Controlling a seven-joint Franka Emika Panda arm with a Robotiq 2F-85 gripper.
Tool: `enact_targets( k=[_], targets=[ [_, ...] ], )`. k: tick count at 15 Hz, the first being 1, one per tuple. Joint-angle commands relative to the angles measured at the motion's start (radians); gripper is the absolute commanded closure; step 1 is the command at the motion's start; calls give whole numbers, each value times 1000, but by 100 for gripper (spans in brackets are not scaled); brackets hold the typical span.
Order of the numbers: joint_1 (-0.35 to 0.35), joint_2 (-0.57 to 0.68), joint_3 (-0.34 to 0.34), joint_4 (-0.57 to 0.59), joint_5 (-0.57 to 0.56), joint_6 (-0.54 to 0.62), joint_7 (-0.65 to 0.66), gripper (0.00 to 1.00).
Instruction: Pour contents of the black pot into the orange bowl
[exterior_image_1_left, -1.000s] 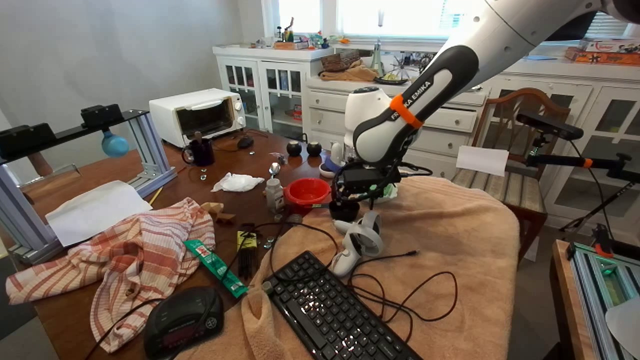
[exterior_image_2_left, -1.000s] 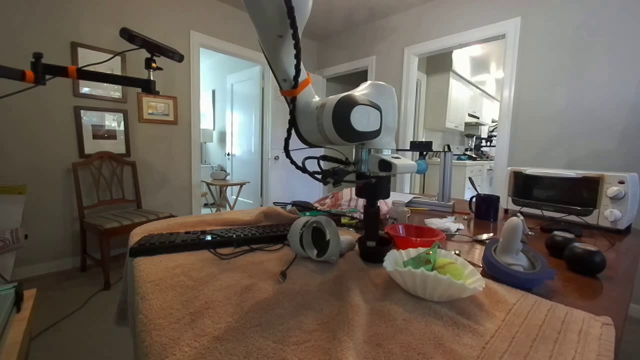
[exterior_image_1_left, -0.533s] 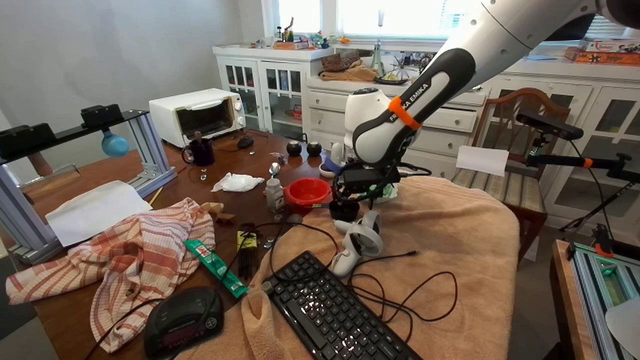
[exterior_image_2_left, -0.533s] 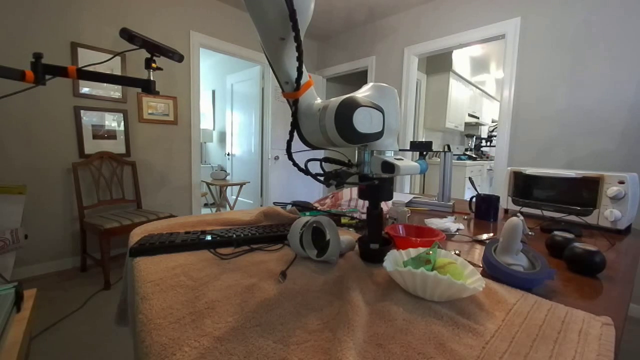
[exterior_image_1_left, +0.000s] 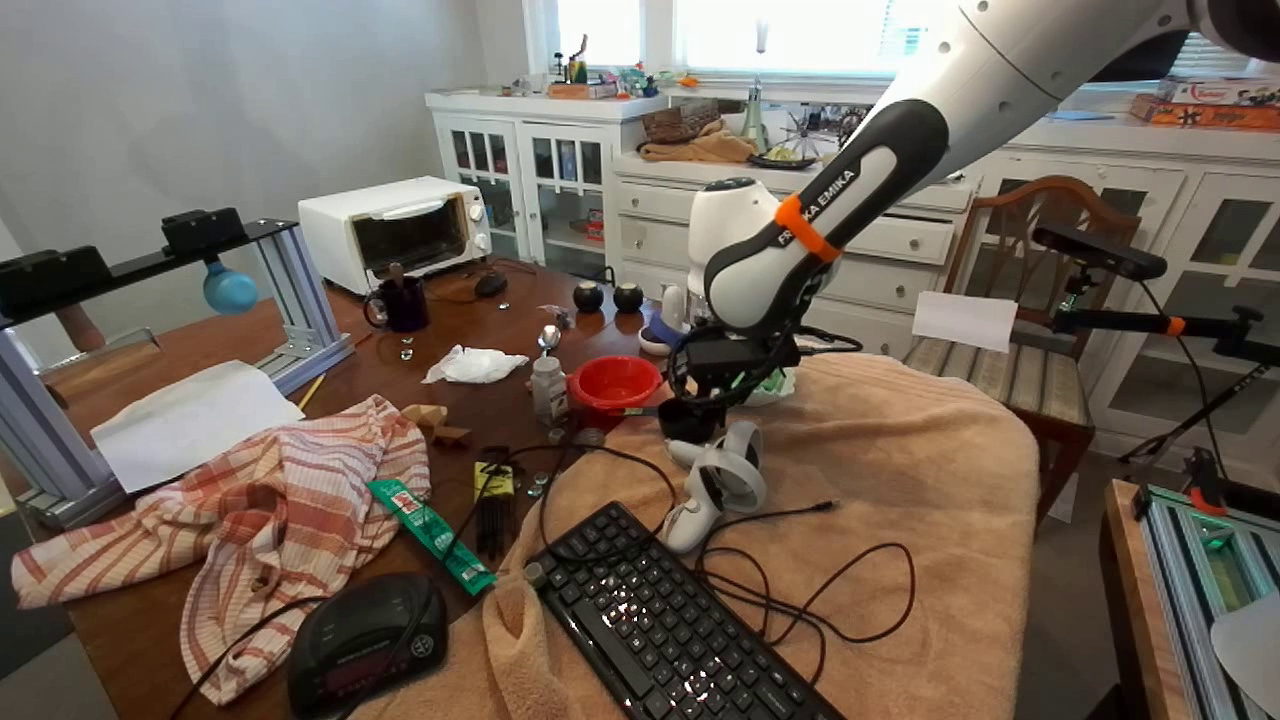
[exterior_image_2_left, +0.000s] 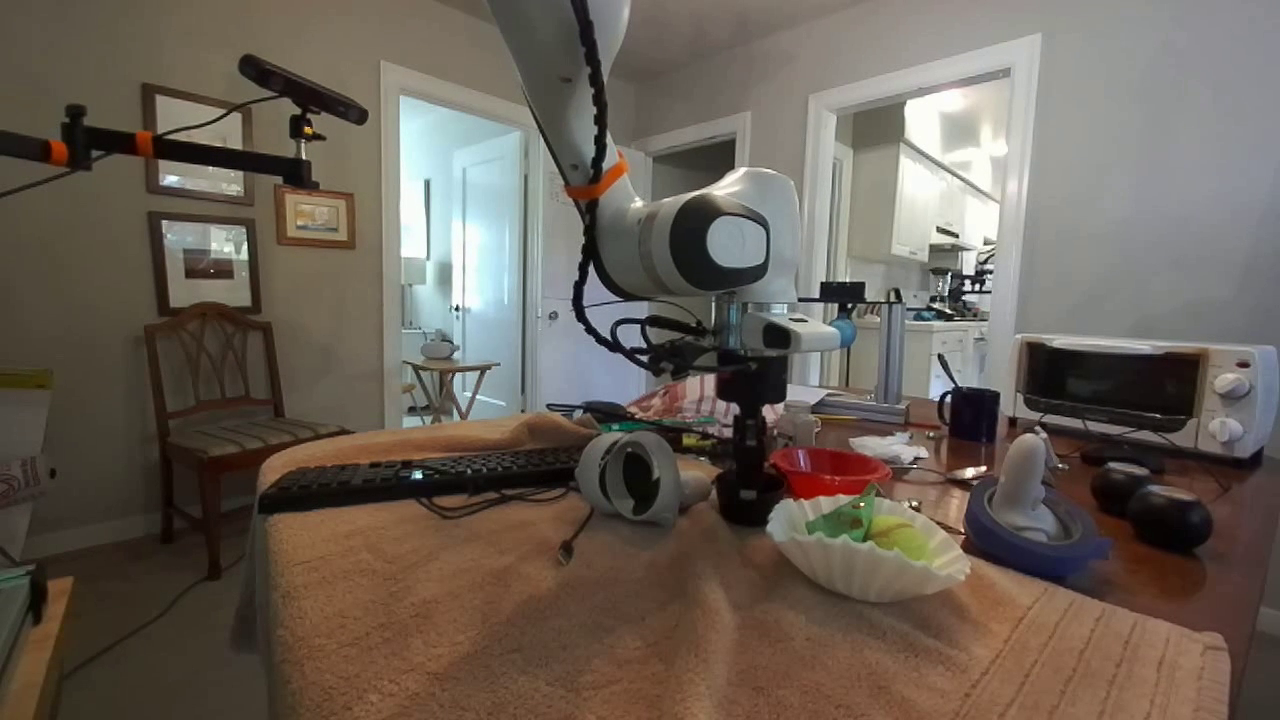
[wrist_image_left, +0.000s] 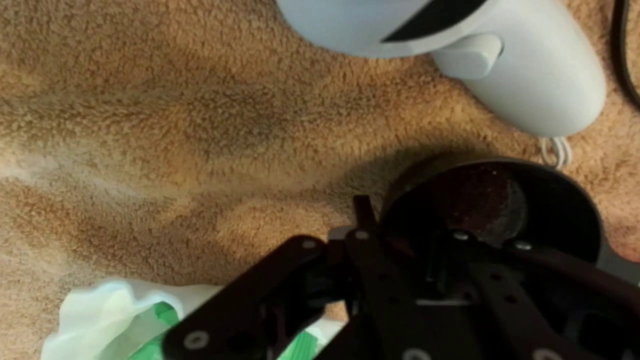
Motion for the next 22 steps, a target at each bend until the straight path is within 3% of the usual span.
enact_targets(
  k=[1,10,22],
  targets=[
    [10,26,-5,26,0,-9,-8,100],
    [24,-6,-4,8,-12,-4,-18,99],
    [67,-151,-29,-104,-57,112,-28,99]
  ],
)
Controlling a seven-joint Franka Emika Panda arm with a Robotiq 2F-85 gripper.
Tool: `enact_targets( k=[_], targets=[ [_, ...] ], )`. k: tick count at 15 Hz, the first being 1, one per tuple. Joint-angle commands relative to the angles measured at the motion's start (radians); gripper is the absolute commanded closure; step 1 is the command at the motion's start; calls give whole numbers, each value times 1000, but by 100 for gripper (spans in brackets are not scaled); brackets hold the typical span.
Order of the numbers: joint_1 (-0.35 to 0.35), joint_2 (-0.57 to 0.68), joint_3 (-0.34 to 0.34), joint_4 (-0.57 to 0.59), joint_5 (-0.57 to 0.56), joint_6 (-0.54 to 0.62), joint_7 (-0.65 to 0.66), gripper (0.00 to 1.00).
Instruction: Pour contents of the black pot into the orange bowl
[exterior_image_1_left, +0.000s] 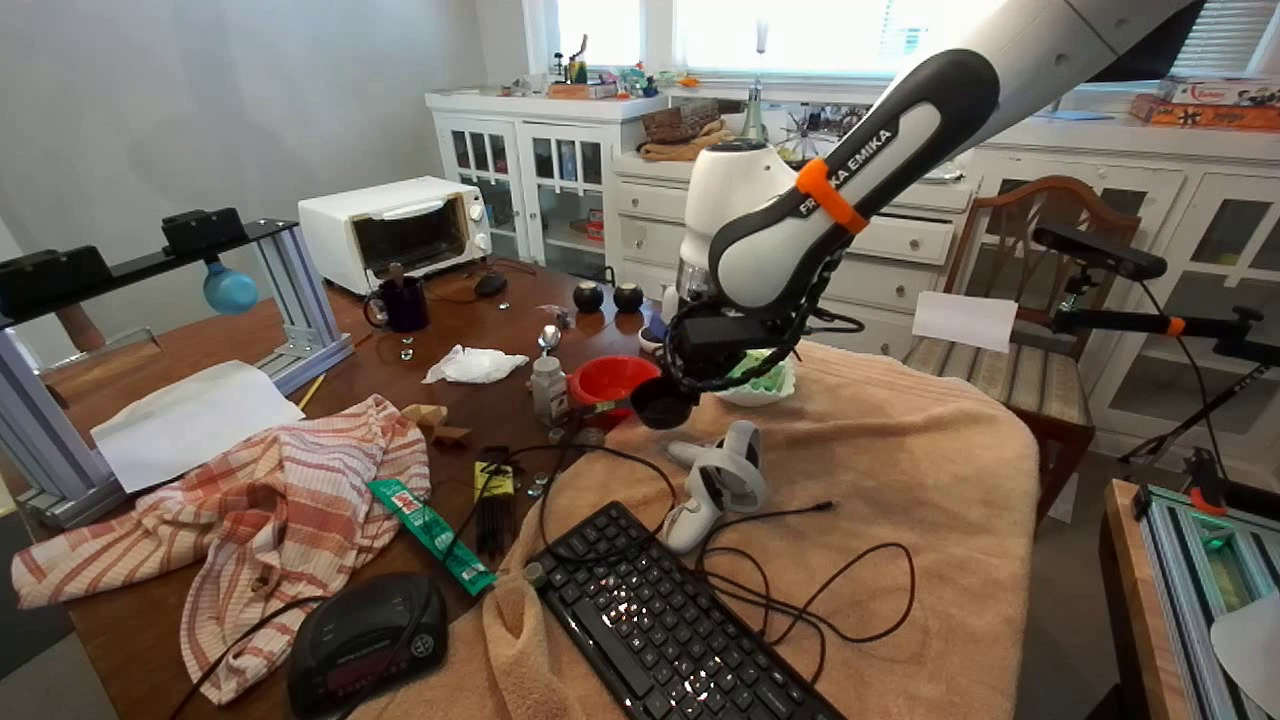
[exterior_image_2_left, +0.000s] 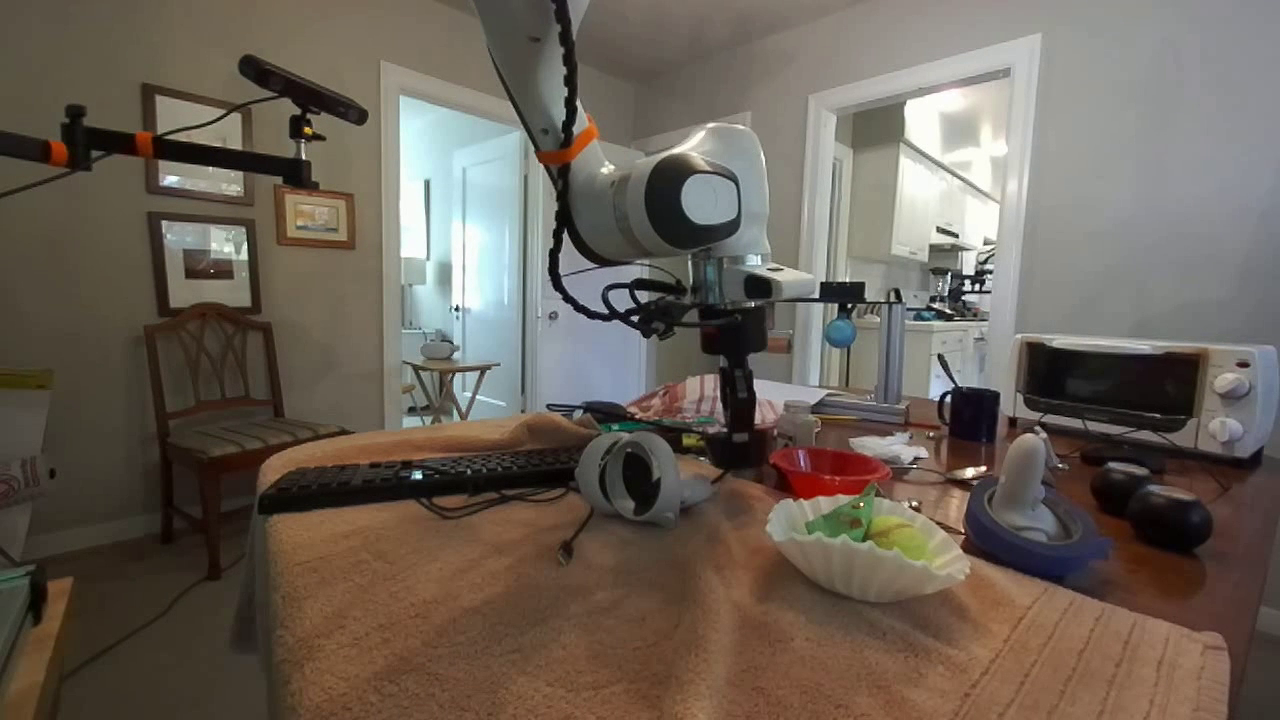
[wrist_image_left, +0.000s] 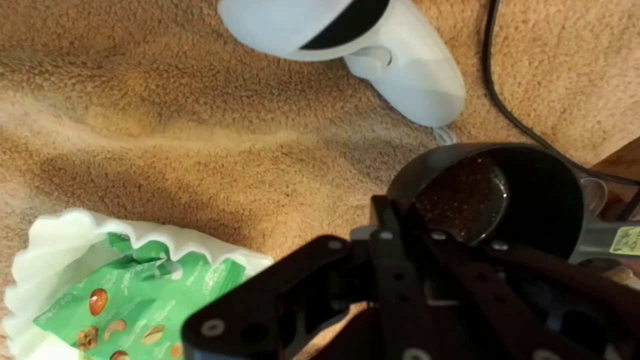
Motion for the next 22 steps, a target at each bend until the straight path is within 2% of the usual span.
enact_targets(
  k=[1,8,13,14,15,22],
  targets=[
    [2,-45,-28,-31,-25,27,11,99],
    [-57,-7,-62,113,-14,-57,-4,99],
    [-89,75,-65,318,-9,-204,5,99],
    [-84,13,-63,212,-11,-132,0,99],
    [-87,20,-63,232,-11,-142,0,95],
    [-88,20,-61,230,-11,-142,0,95]
  ],
)
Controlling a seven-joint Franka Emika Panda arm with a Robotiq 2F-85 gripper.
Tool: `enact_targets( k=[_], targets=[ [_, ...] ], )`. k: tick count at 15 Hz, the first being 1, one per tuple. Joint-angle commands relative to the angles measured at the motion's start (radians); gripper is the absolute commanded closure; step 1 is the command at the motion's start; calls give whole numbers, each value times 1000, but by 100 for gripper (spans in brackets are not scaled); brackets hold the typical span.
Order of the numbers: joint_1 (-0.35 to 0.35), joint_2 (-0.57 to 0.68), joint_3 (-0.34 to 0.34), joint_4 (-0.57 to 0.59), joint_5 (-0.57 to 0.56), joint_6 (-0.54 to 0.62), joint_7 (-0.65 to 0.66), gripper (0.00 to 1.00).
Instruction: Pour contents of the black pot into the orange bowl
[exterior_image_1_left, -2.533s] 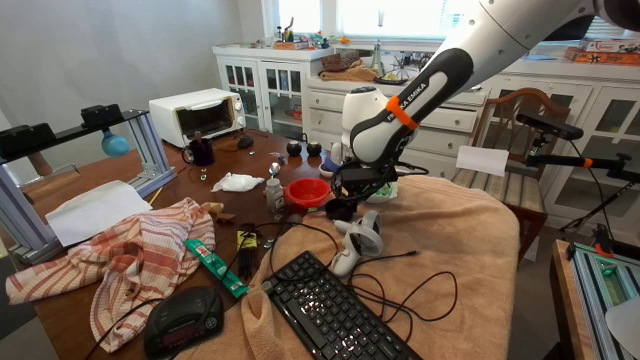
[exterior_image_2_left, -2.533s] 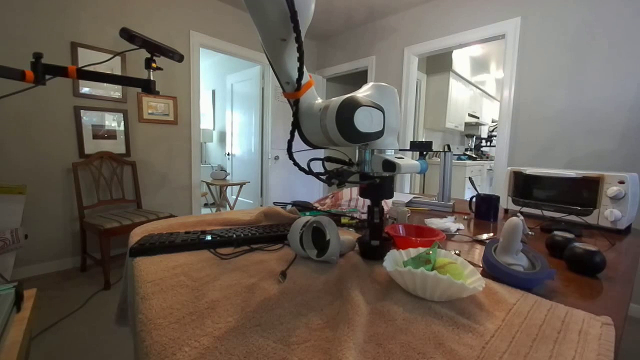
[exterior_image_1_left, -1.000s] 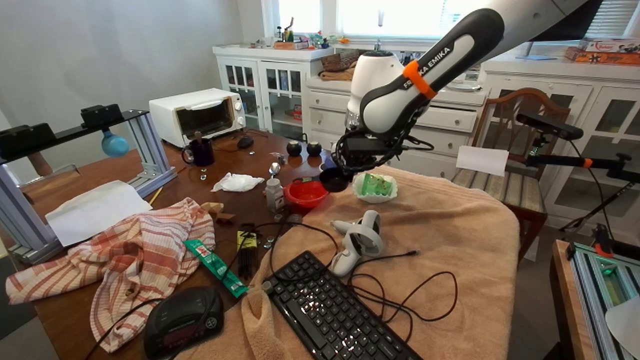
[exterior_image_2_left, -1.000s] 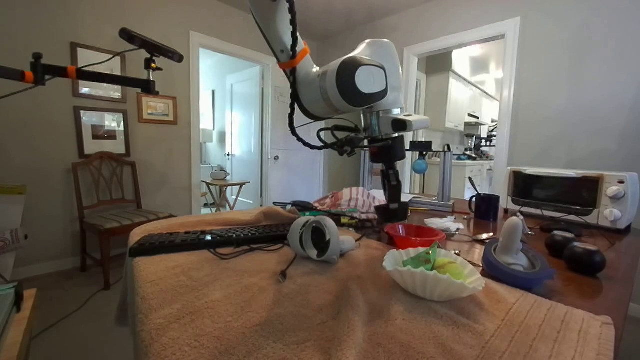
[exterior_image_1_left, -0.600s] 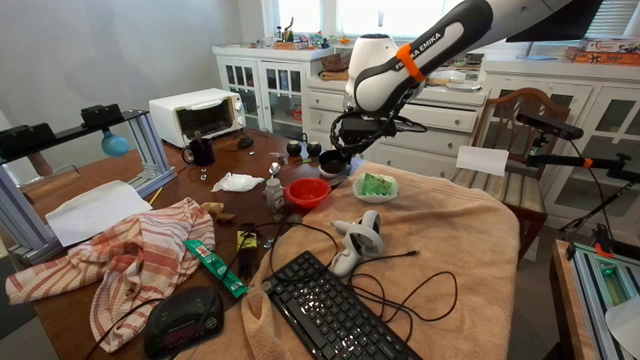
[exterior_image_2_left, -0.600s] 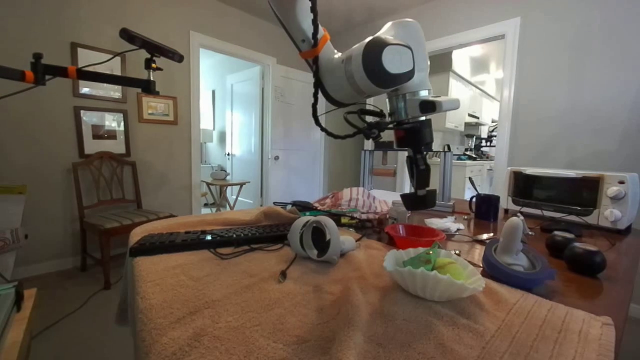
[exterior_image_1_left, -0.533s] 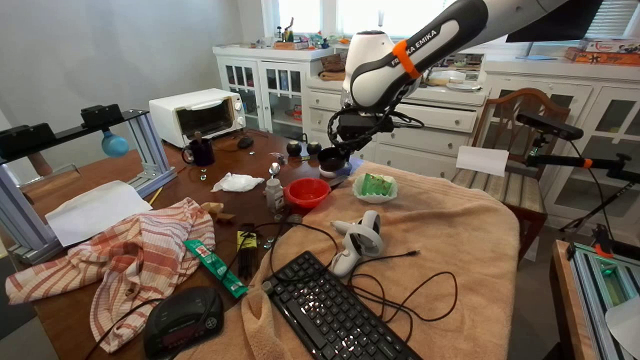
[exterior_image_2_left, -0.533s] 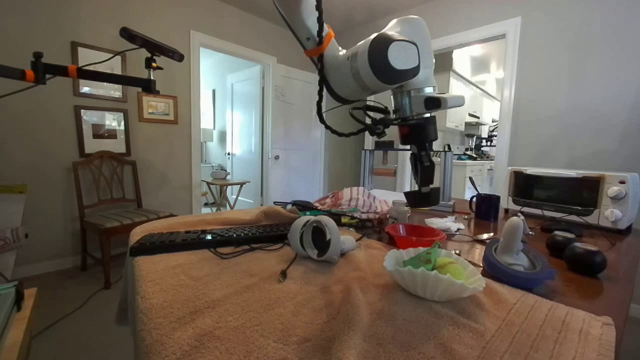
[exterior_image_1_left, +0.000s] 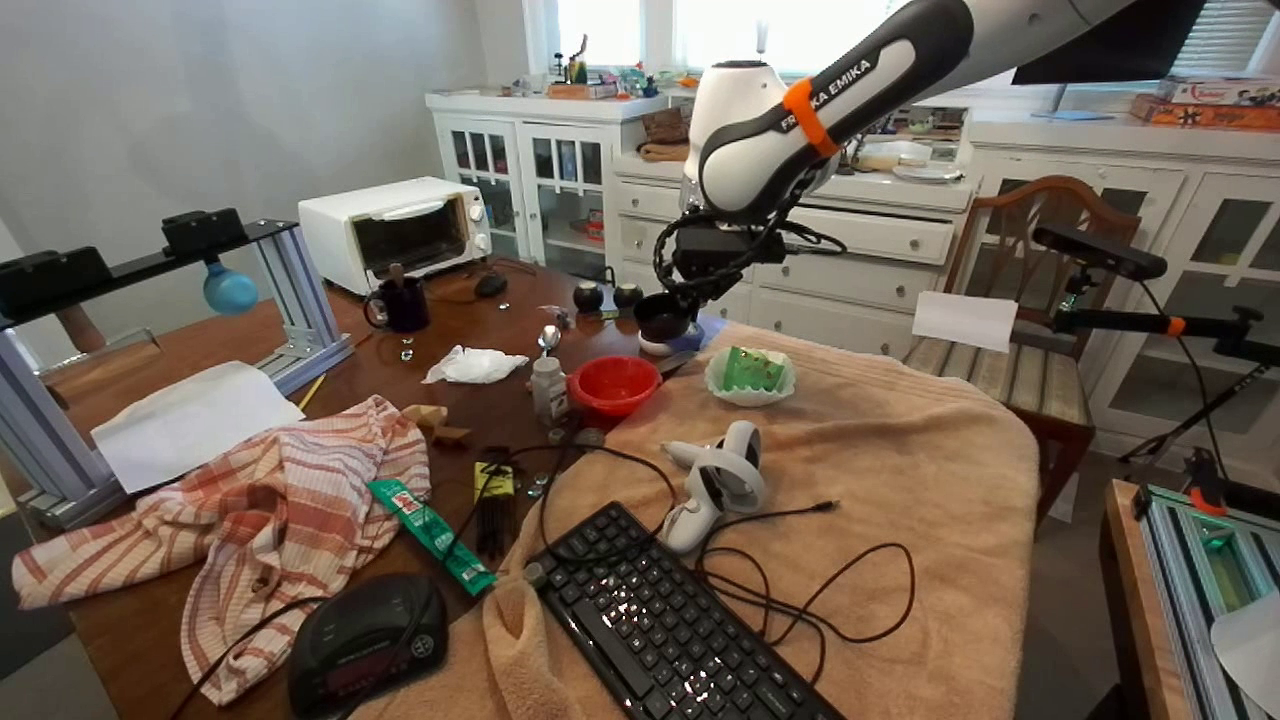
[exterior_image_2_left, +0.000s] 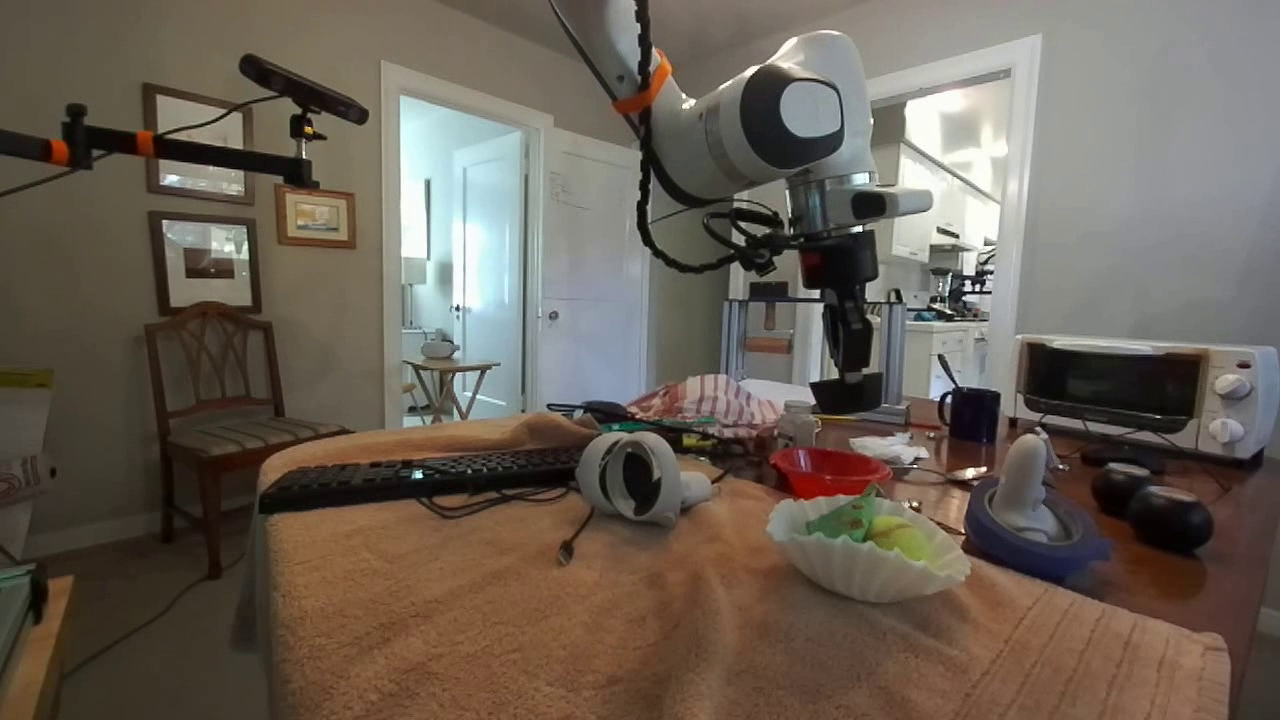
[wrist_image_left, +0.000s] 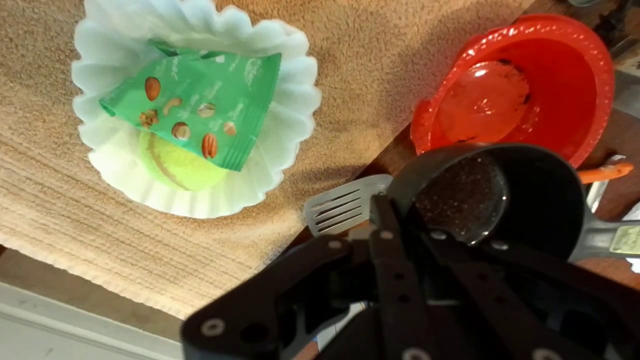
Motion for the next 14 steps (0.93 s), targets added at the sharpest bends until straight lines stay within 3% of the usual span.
enact_targets(
  k=[1,4,7,14],
  targets=[
    [-9,0,10,2,-6,-2,3,95],
    [-11,10,6,20,-14,-9,-3,99],
    [-9,59,-14,97,-58,-19,-4,99],
    [-42,177,8,255,-56,-43,-107,99]
  ],
)
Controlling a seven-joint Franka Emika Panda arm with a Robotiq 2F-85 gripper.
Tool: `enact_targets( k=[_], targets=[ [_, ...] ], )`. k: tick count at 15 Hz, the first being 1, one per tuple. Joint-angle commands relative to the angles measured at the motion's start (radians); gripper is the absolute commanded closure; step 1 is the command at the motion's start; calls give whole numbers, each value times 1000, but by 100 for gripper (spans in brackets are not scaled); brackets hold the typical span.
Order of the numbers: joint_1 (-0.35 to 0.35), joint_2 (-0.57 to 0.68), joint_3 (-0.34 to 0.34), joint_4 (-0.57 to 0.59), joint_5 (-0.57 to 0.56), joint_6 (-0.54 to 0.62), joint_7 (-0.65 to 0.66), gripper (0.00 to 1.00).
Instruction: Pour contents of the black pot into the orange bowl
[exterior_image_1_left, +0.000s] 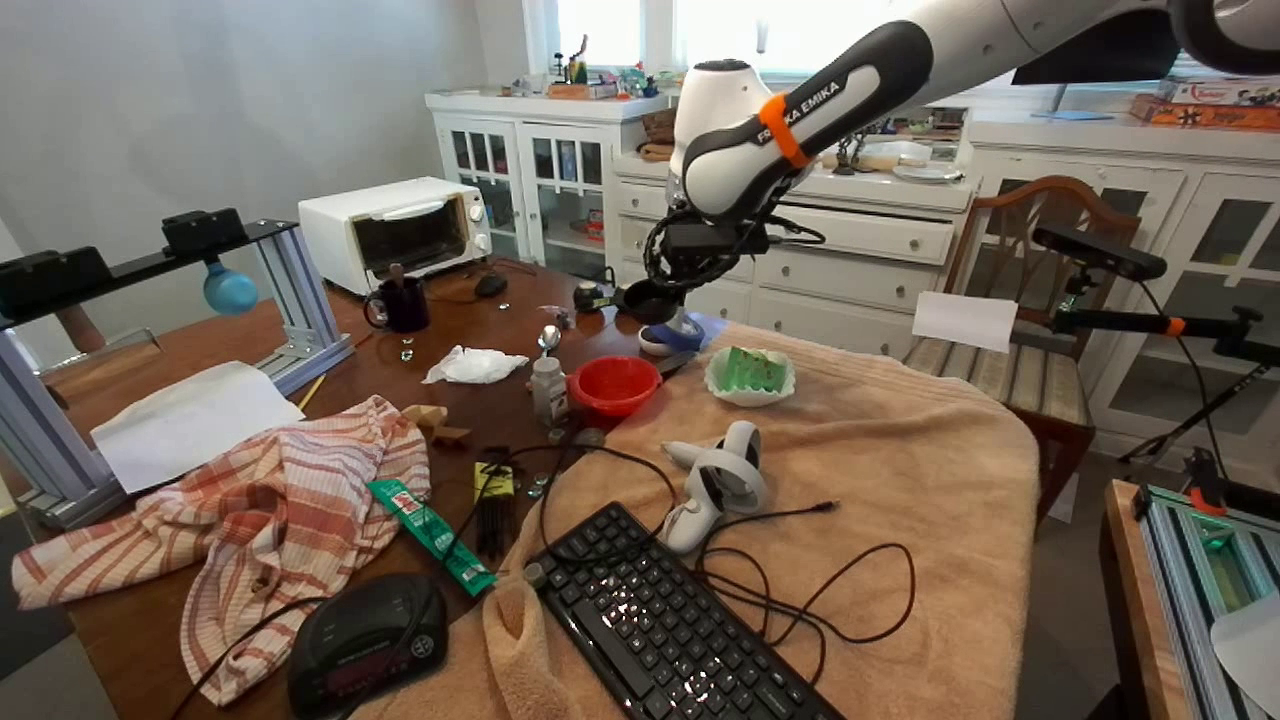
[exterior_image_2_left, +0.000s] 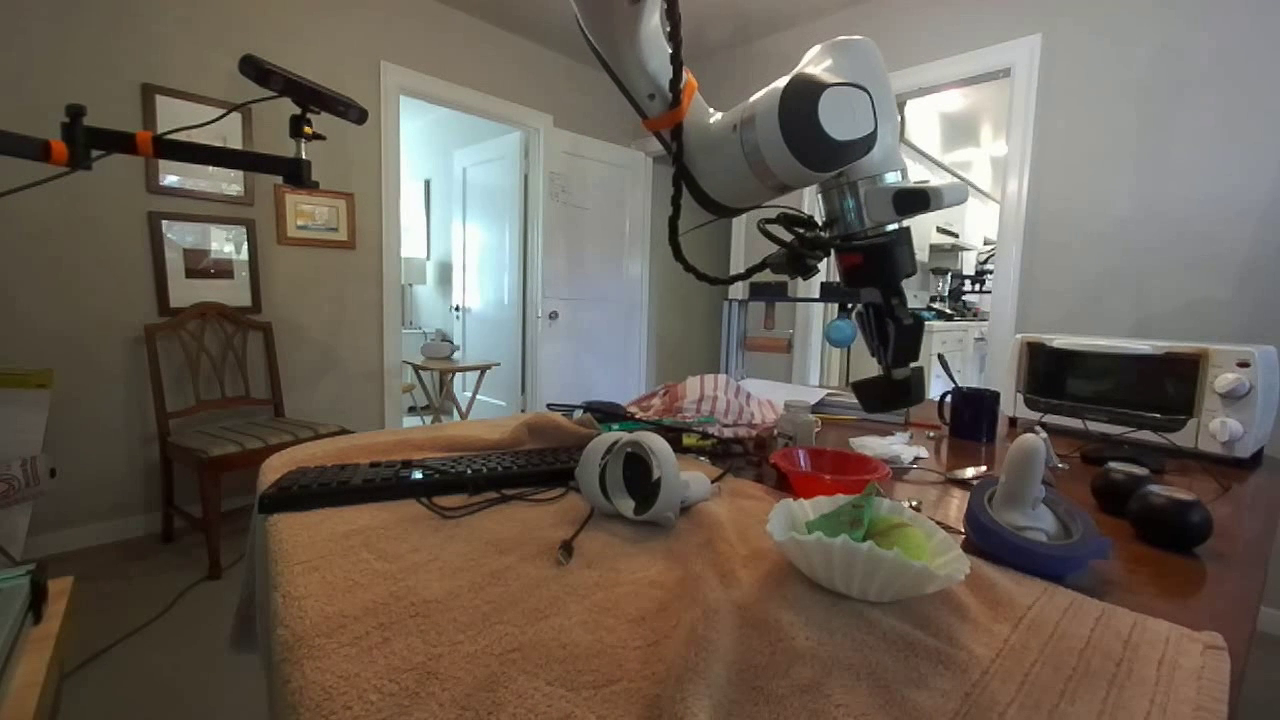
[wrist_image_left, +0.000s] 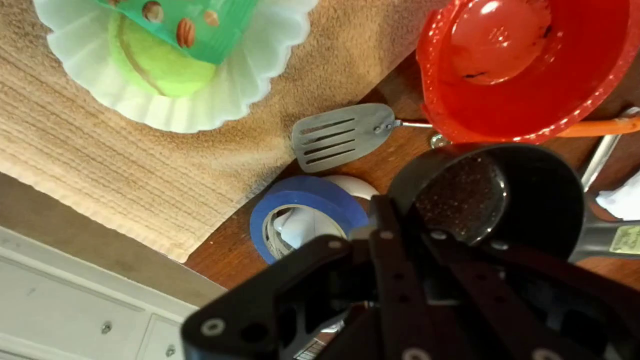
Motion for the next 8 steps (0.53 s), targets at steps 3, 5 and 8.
enact_targets(
  k=[3,5,8],
  targets=[
    [3,128,9,160,-22,-39,-69,99],
    [31,161,-17,201,-44,-26,-36,99],
    [52,196,-32,244,-62,-15,-14,99]
  ],
)
